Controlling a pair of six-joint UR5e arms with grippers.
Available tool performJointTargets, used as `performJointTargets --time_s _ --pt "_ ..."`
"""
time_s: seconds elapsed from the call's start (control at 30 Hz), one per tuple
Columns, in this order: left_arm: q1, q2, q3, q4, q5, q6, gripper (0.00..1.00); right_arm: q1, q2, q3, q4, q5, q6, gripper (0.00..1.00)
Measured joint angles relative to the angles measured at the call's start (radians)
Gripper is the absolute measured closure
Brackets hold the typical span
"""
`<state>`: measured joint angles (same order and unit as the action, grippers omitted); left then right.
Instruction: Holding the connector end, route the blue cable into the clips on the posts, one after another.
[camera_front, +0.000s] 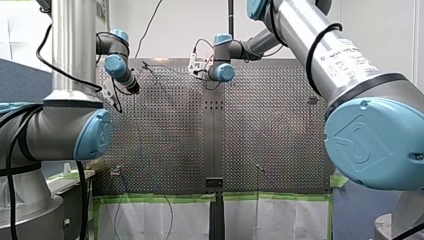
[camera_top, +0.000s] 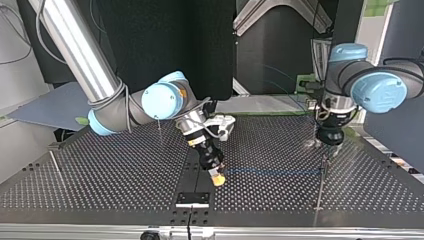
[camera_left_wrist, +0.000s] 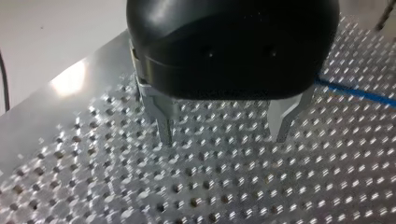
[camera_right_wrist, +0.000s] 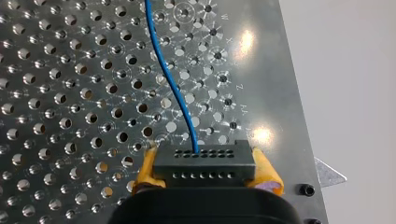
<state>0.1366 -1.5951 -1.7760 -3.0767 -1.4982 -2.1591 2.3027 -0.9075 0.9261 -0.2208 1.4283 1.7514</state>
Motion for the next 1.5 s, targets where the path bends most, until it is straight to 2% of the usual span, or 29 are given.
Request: performJointTargets --time_s 0.23,0.43,0.77,0.97,1.2,1.5 --pt "-0.011 0.069 -0.044 -0.022 -0.002 -0.004 0.00 -0.003 0.000 0.000 0.002 -0.001 -0.002 1.00" --pt "-0.030 0.128 -0.047 -0.060 -0.029 0.001 0.00 -0.004 0.000 0.000 0.007 -0.002 -0.004 1.00" --pt "-0.060 0.223 -0.048 -0.084 -0.019 0.010 0.00 -0.004 0.000 0.000 0.007 -0.002 -0.004 1.00" --pt "-0.073 0.257 -0.048 -0.108 -0.026 0.056 0.00 -0.005 0.000 0.000 0.007 -0.002 -0.004 1.00" --pt "-0.082 0.263 -0.048 -0.143 -0.023 0.124 0.00 -0.005 0.000 0.000 0.007 -0.002 -0.004 1.00" --pt "-0.081 0.258 -0.048 -0.138 -0.015 0.211 0.00 -0.005 0.001 0.000 0.007 -0.002 -0.003 1.00"
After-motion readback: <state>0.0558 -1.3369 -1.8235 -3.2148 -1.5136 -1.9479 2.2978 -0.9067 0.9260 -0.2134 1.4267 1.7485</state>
